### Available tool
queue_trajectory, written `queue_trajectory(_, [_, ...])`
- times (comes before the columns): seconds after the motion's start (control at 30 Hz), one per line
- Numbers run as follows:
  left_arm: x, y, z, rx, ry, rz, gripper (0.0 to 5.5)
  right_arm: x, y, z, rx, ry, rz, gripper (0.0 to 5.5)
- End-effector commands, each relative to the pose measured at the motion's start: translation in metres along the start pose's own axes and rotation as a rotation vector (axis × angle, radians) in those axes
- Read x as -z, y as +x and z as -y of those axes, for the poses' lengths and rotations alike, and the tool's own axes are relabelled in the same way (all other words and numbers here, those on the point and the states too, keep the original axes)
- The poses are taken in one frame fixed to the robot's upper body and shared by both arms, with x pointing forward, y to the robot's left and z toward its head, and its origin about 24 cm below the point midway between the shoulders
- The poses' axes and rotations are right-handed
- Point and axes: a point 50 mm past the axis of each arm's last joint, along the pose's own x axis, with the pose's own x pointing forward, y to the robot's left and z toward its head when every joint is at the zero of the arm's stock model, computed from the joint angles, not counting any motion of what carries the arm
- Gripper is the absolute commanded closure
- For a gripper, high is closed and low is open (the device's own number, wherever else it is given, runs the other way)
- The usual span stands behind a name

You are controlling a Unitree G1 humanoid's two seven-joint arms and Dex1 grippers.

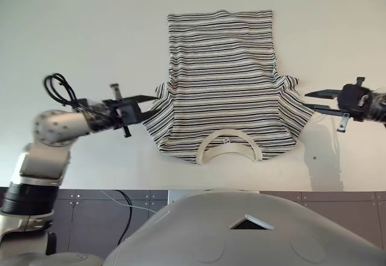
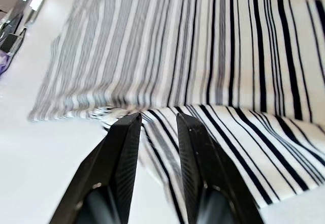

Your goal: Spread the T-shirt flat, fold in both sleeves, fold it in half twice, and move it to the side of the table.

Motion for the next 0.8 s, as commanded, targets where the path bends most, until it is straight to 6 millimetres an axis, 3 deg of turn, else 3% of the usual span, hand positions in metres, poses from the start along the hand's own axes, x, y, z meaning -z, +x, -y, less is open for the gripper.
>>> queue_trajectory(0.03, [0.021, 0.004, 0.024, 0.098, 0.115, -0.065, 4.23, 0.014, 0.01, -0.005, -0.028, -0.054, -0.065, 4.49])
queue_trajectory(0.2, [0.048, -0.018, 0.029, 0.22, 0.24, -0.172, 4.23, 0.033, 0.008, -0.033, -0.125, -0.009, -0.134, 4.49])
queue_trajectory(0.3, [0.048, -0.023, 0.03, 0.217, 0.235, -0.15, 4.23, 0.031, 0.005, -0.038, -0.139, 0.018, -0.119, 4.49])
queue_trajectory(0.43, [0.02, -0.018, 0.002, 0.007, 0.138, 0.01, 4.23, 0.016, 0.002, -0.023, -0.047, 0.045, -0.034, 4.49])
queue_trajectory(0.57, [0.013, -0.033, -0.032, -0.16, 0.094, 0.034, 4.23, 0.002, -0.005, -0.017, -0.049, 0.037, -0.004, 4.49])
queue_trajectory(0.67, [0.011, -0.051, -0.055, -0.305, -0.064, 0.045, 4.23, -0.012, -0.017, -0.002, 0.05, 0.059, 0.06, 4.49])
queue_trajectory(0.8, [0.039, -0.051, -0.028, -0.435, -0.497, 0.007, 4.23, -0.01, -0.032, 0.008, 0.223, 0.124, 0.086, 4.49])
